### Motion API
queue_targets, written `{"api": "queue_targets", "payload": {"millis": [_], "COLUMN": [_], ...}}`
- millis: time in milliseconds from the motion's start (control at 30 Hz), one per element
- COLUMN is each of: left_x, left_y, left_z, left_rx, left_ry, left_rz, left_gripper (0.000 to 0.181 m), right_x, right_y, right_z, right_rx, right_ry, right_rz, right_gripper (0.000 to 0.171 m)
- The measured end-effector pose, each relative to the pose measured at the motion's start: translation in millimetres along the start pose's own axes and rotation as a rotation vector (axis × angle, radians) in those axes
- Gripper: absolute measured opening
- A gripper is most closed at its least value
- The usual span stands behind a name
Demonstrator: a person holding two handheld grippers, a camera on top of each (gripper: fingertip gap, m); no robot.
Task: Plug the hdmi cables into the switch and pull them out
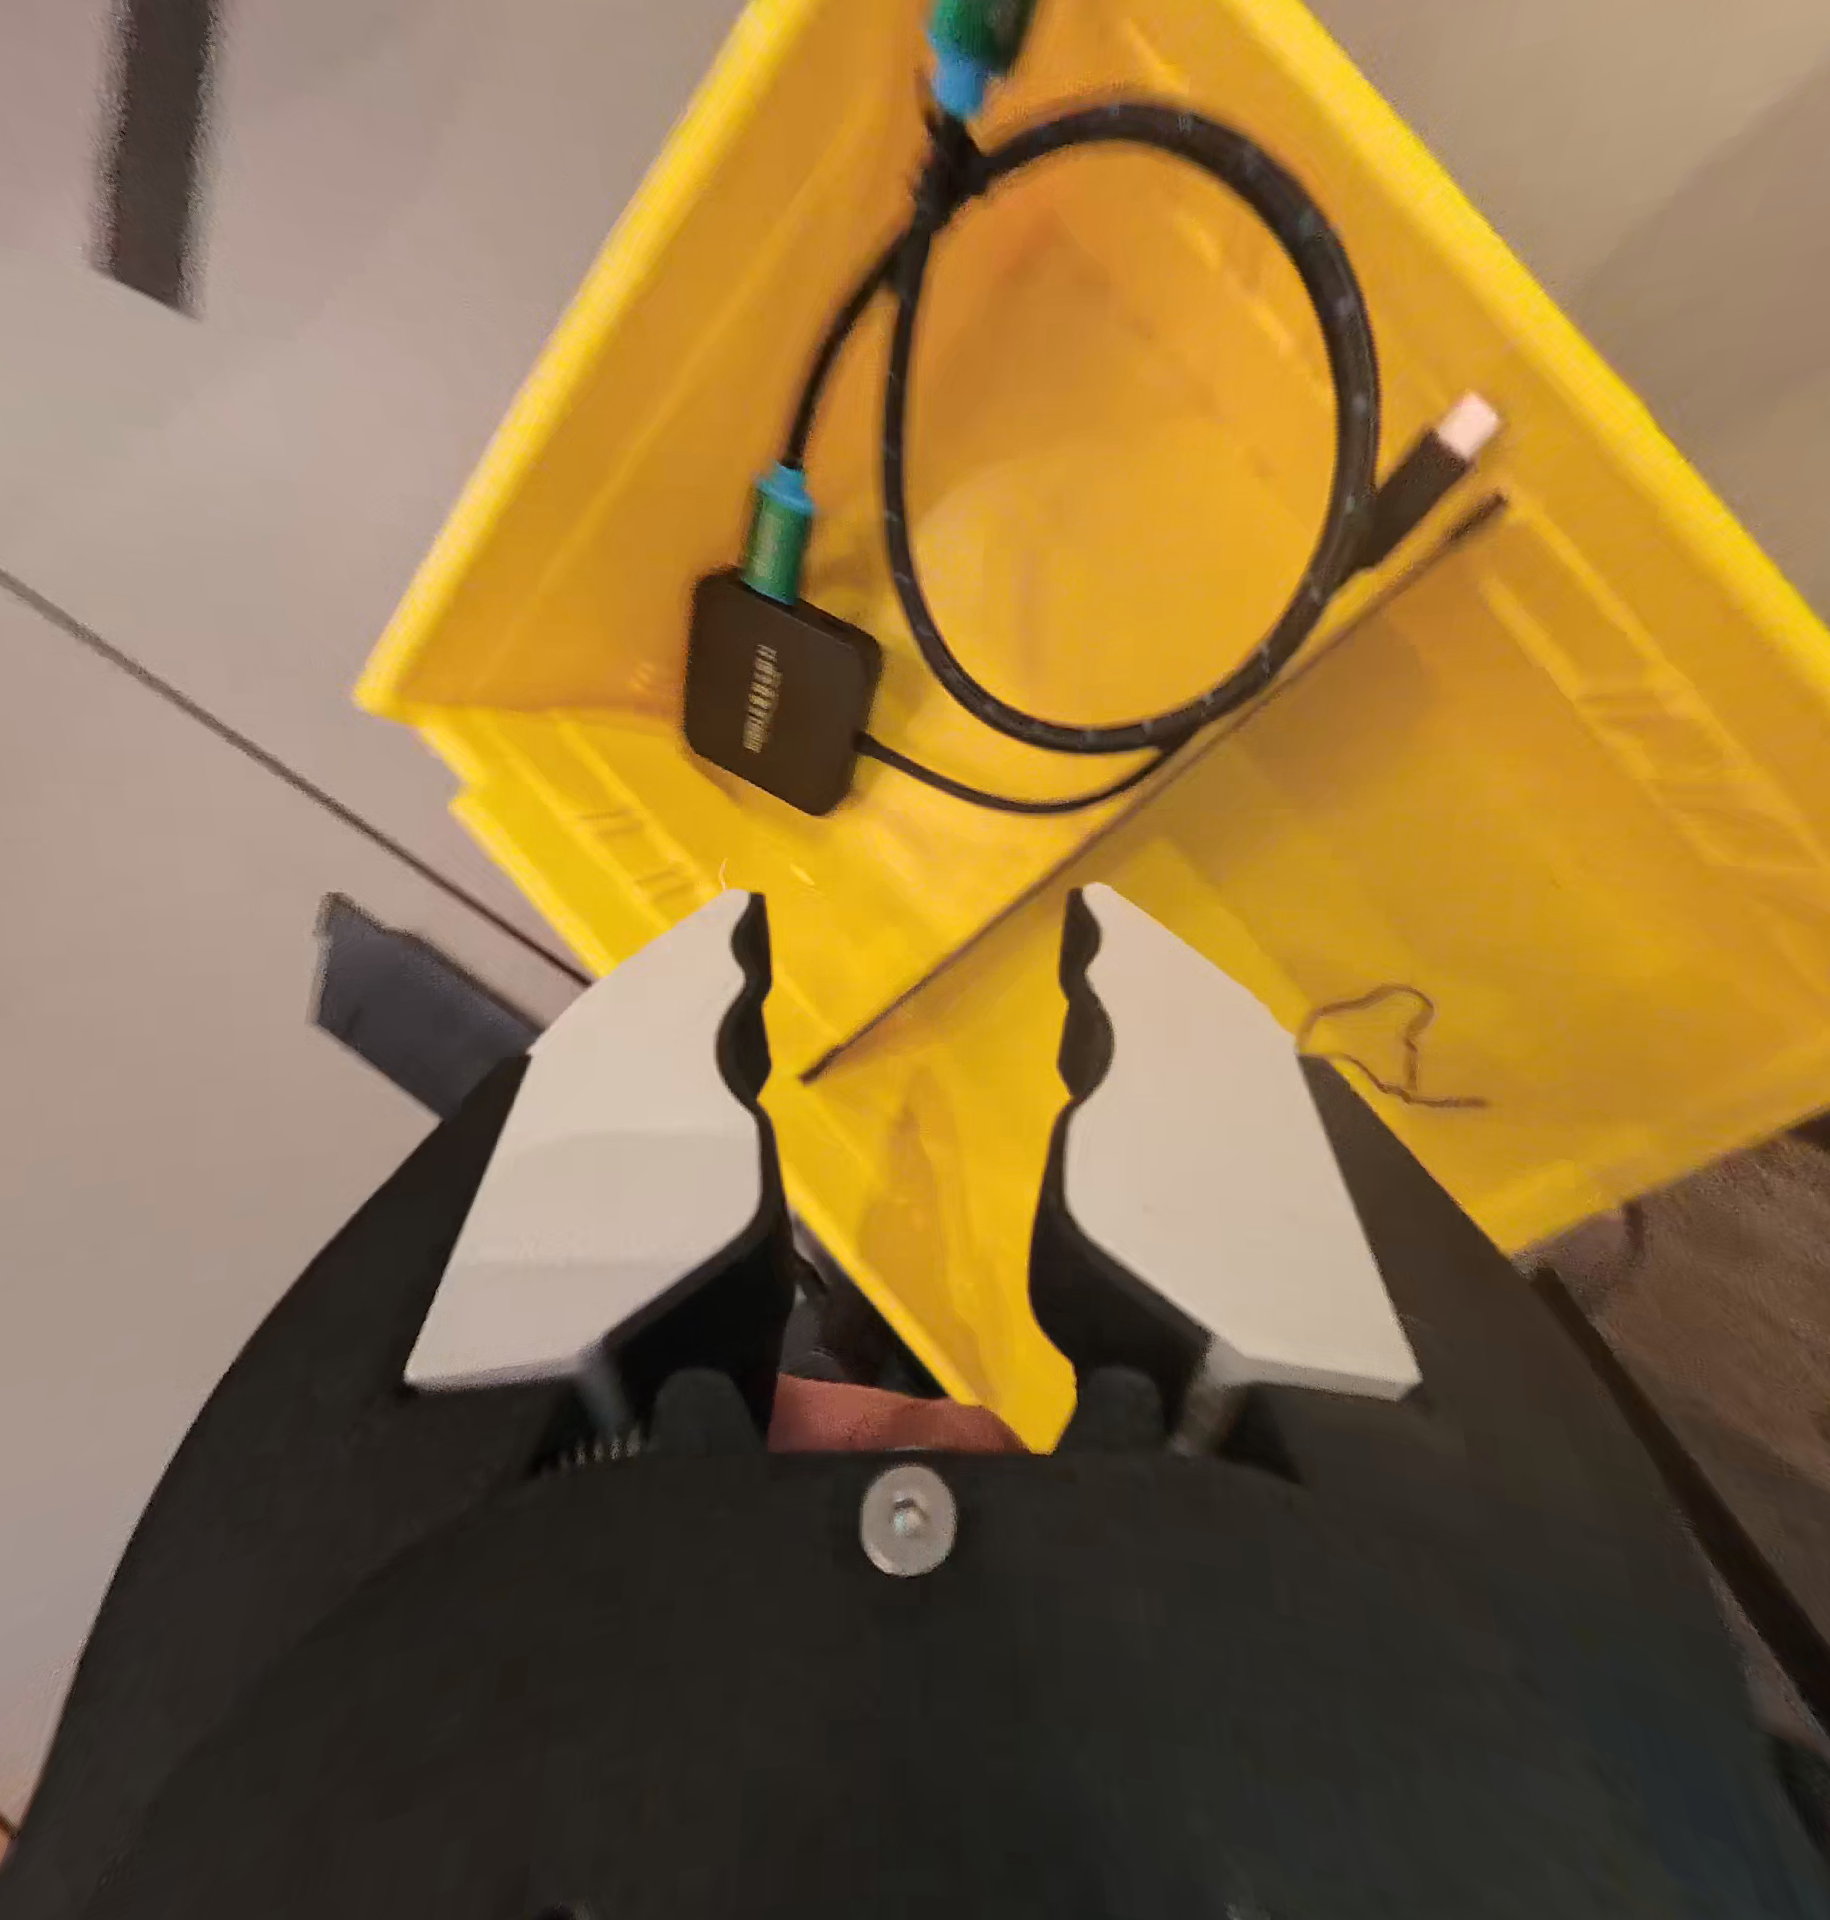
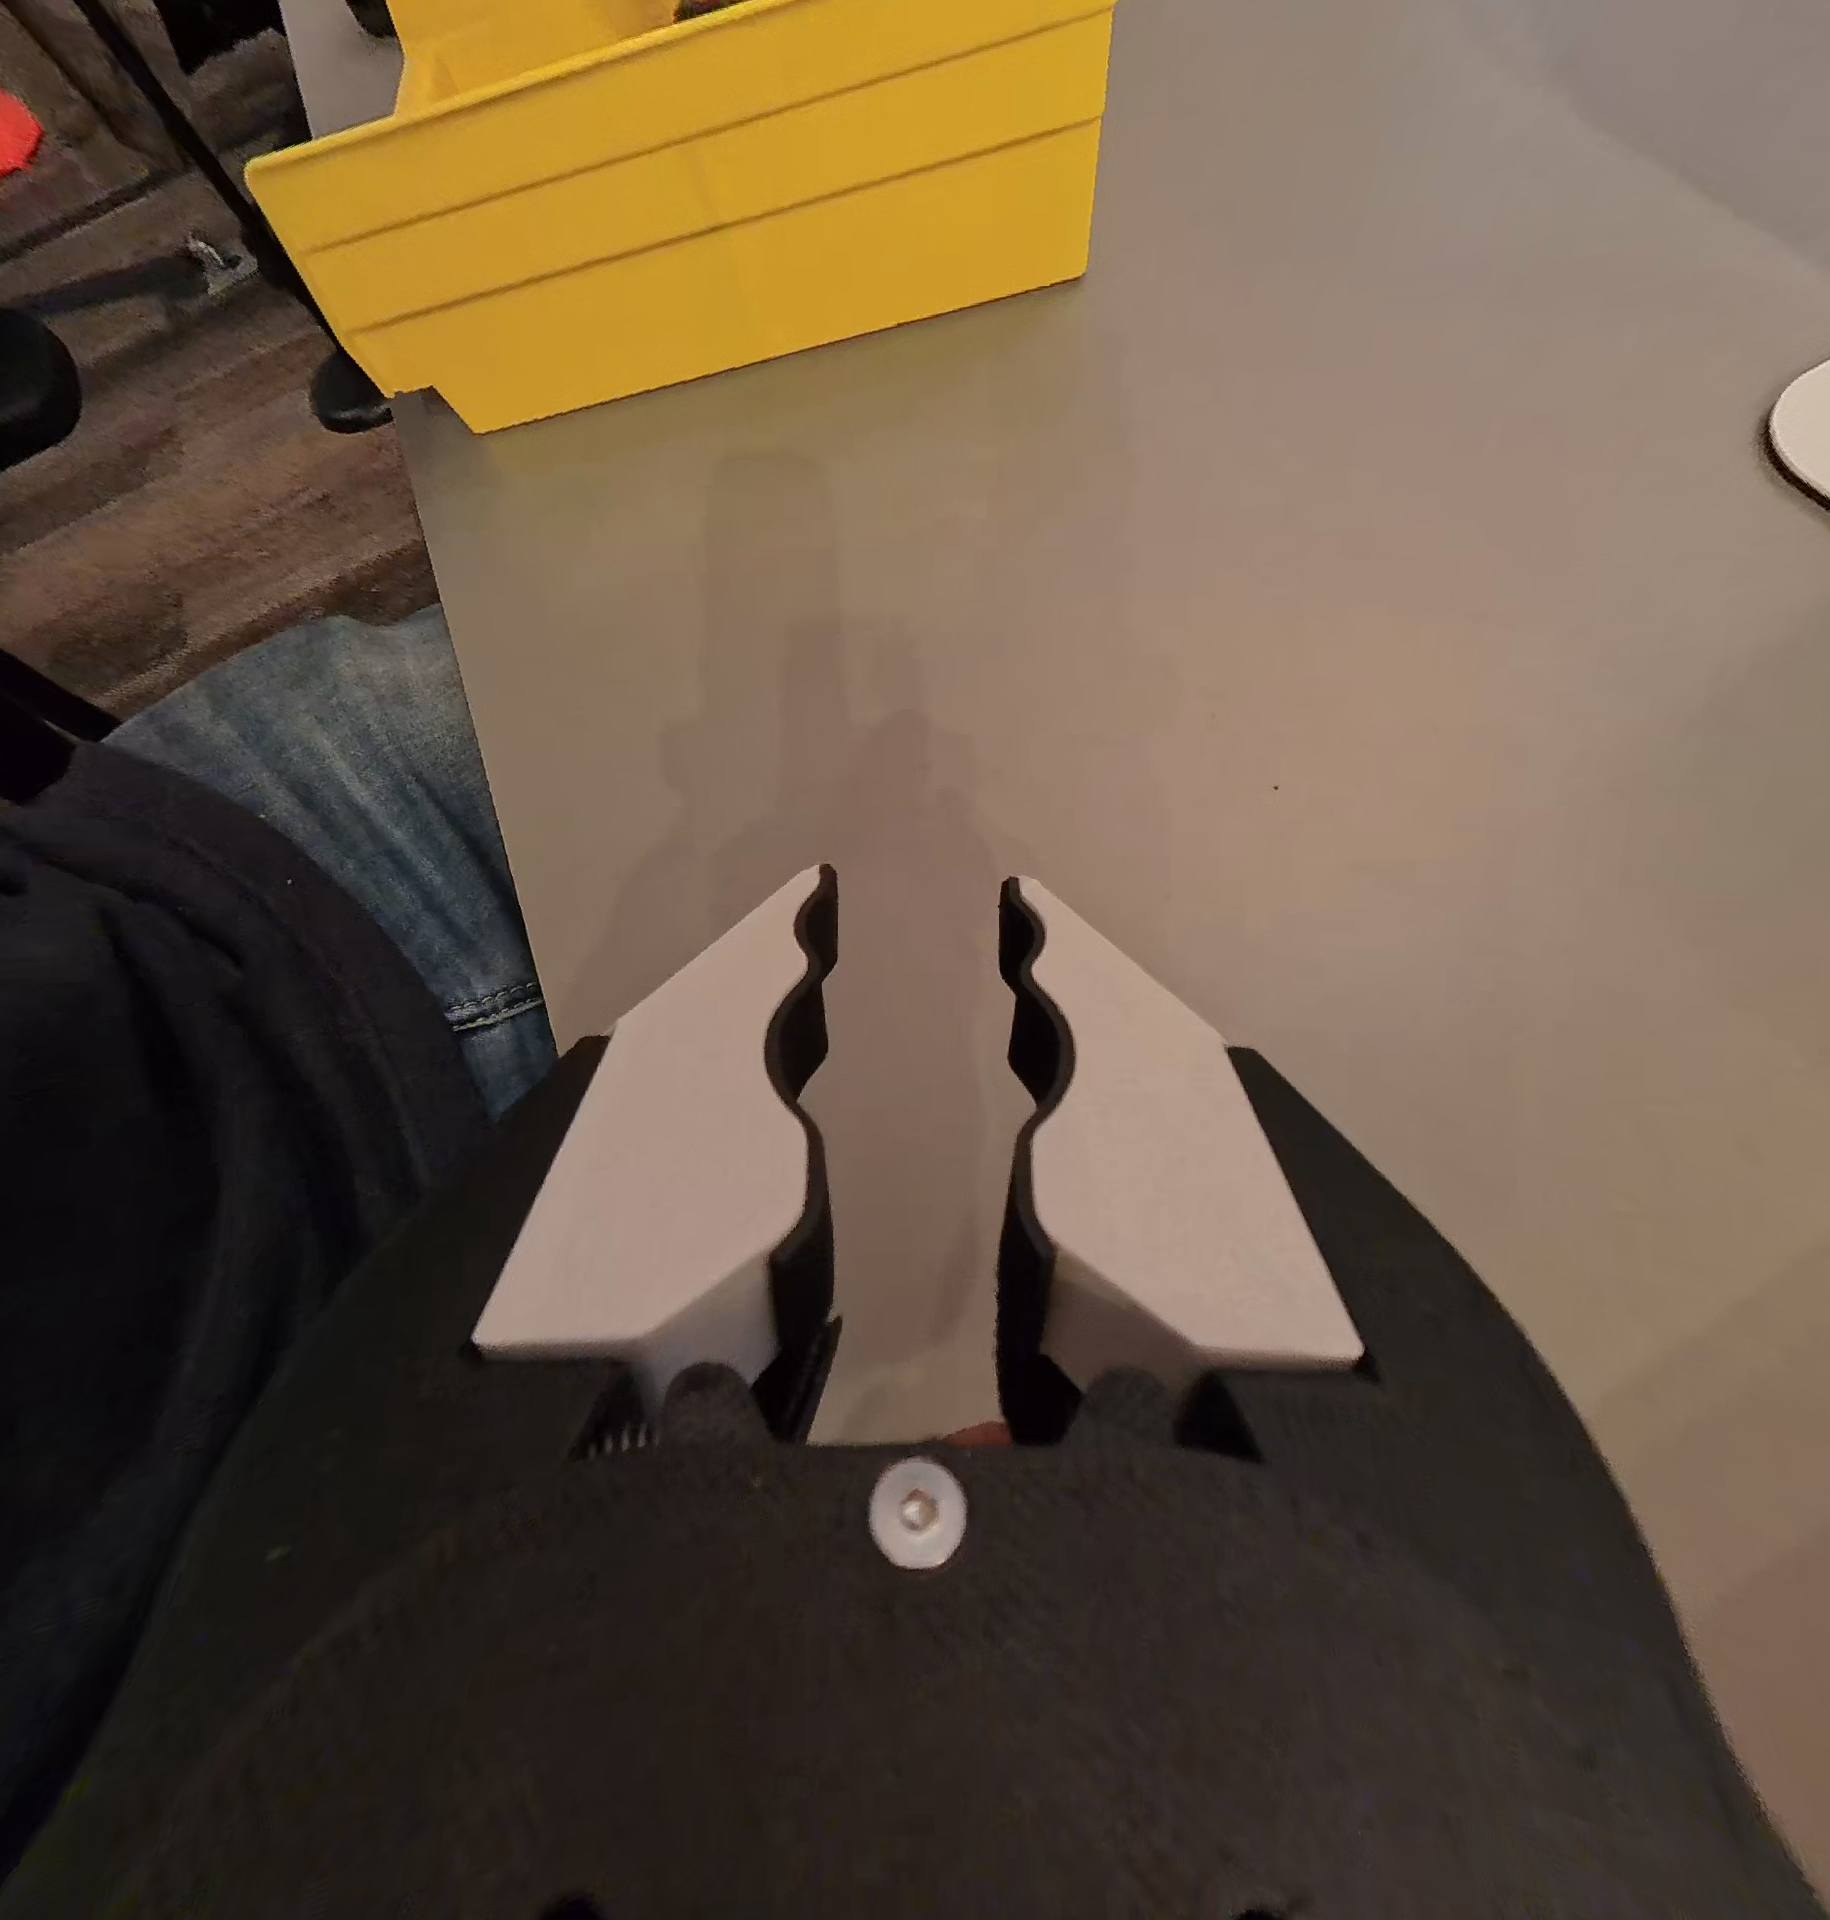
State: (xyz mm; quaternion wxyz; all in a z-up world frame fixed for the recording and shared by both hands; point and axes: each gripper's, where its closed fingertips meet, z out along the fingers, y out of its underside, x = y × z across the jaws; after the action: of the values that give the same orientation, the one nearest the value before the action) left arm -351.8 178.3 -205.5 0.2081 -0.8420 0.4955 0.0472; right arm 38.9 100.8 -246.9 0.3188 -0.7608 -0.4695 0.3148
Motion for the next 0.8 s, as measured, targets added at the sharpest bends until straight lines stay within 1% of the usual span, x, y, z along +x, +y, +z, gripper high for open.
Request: {"api": "queue_targets", "payload": {"millis": [67, 133, 167, 233, 267, 300, 333, 400, 467, 533, 567, 633, 667, 733, 767, 800], "left_x": [-18, -42, -50, -43, -45, -43, -39, -40, -35, -26, -26, -28, -31, -40, -40, -41], "left_y": [-6, -12, -16, -18, -15, -11, -8, -10, -7, 0, 5, 14, 14, 8, 6, 3], "left_z": [-3, 9, 20, 51, 64, 77, 88, 103, 113, 122, 126, 133, 134, 136, 138, 139], "left_rx": [0.029, -0.001, -0.022, -0.097, -0.152, -0.206, -0.23, -0.22, -0.237, -0.283, -0.321, -0.401, -0.416, -0.415, -0.414, -0.411], "left_ry": [-0.101, -0.268, -0.321, -0.278, -0.288, -0.261, -0.211, -0.163, -0.073, 0.028, 0.049, 0.052, 0.044, -0.007, -0.006, -0.011], "left_rz": [-0.012, 0.027, 0.036, 0.086, 0.137, 0.18, 0.194, 0.207, 0.203, 0.197, 0.205, 0.252, 0.266, 0.255, 0.252, 0.245], "left_gripper": [0.05, 0.049, 0.049, 0.049, 0.051, 0.054, 0.055, 0.059, 0.061, 0.068, 0.071, 0.073, 0.073, 0.076, 0.077, 0.075], "right_x": [-2, -6, -8, -12, -13, -15, -15, -14, -11, -9, -9, -9, -9, -10, -10, -10], "right_y": [0, 0, -1, -1, 0, 1, 1, 2, 1, 0, 1, 2, 2, 3, 2, 2], "right_z": [3, 6, 8, 9, 10, 10, 9, 8, 6, 6, 6, 8, 8, 9, 9, 8], "right_rx": [-0.006, -0.014, -0.016, -0.022, -0.026, -0.029, -0.03, -0.028, -0.018, -0.011, -0.01, -0.013, -0.015, -0.016, -0.014, -0.012], "right_ry": [-0.01, -0.021, -0.026, -0.028, -0.029, -0.029, -0.029, -0.027, -0.027, -0.032, -0.036, -0.043, -0.047, -0.051, -0.053, -0.054], "right_rz": [-0.004, -0.014, -0.02, -0.032, -0.036, -0.038, -0.038, -0.033, -0.022, -0.013, -0.01, -0.008, -0.008, -0.008, -0.008, -0.007], "right_gripper": [0.029, 0.029, 0.029, 0.029, 0.029, 0.029, 0.029, 0.029, 0.029, 0.029, 0.029, 0.029, 0.029, 0.03, 0.03, 0.03]}}
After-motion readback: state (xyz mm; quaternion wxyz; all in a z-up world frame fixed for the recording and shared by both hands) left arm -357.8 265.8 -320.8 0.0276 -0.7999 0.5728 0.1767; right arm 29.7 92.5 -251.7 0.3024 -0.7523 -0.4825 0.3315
